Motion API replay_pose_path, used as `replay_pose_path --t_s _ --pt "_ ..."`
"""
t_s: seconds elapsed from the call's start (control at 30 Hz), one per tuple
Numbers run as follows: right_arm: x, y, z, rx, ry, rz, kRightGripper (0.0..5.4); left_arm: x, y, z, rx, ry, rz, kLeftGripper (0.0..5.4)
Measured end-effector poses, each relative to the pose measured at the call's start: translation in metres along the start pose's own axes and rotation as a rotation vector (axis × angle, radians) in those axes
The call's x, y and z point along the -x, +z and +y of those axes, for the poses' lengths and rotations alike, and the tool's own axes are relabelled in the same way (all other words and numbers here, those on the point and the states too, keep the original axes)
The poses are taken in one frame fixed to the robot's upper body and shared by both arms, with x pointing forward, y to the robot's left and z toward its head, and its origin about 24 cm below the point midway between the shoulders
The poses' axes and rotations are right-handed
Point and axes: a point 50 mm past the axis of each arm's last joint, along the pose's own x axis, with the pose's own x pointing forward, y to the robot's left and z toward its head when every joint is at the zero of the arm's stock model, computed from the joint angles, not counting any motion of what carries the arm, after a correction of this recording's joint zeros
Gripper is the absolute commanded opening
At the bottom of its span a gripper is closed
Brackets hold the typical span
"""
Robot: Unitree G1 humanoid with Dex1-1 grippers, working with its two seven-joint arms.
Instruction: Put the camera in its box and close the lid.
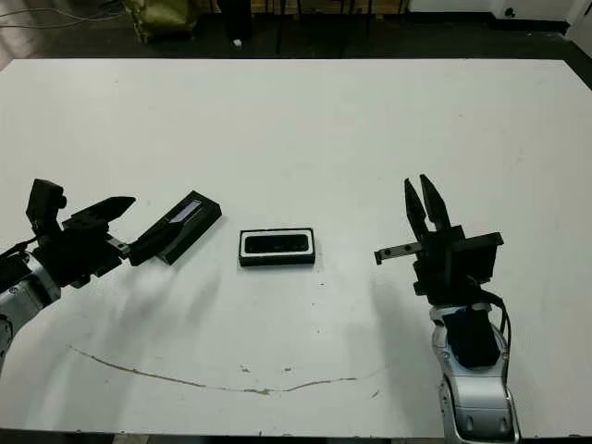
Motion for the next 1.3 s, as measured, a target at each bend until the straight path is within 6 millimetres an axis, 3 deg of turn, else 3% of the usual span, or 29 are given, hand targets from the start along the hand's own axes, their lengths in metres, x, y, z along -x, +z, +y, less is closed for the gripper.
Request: replay_pose_path --t_s 0.37,0.9,1.3 --pt "0.001 -0.001 0.0 -0.001 0.001 0.006 0.0 -0.002 0.003 -0.003 -0.038 0.1 0.029 5.39" --pt "0.002 0.0 0.0 -0.001 0.001 0.016 0.0 -0.01 -0.007 -0.015 -0.044 0.063 0.104 5.39" --pt "0.002 0.0 0.0 0.006 0.002 0.022 0.0 -0.013 -0.021 -0.009 -0.064 0.092 0.175 5.39"
